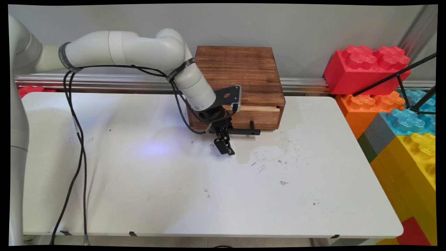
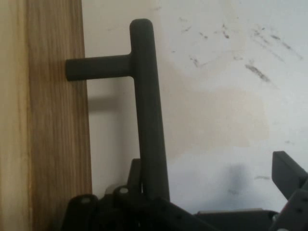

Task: Open the drawer

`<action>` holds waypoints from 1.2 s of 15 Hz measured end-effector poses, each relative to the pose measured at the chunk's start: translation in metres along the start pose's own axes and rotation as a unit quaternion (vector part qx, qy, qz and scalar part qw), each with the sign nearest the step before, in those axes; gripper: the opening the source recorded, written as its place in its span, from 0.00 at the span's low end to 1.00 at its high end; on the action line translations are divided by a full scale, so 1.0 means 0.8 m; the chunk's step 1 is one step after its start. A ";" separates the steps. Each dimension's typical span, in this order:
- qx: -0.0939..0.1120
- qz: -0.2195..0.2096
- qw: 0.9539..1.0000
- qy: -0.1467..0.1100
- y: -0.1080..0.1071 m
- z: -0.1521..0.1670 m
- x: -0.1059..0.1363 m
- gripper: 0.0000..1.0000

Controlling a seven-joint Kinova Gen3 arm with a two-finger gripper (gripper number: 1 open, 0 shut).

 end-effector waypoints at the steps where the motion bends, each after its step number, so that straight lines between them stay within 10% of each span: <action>1: -0.001 -0.001 1.000 0.001 0.002 0.000 0.000 1.00; 18: -0.005 -0.022 1.000 0.017 0.081 -0.012 0.010 1.00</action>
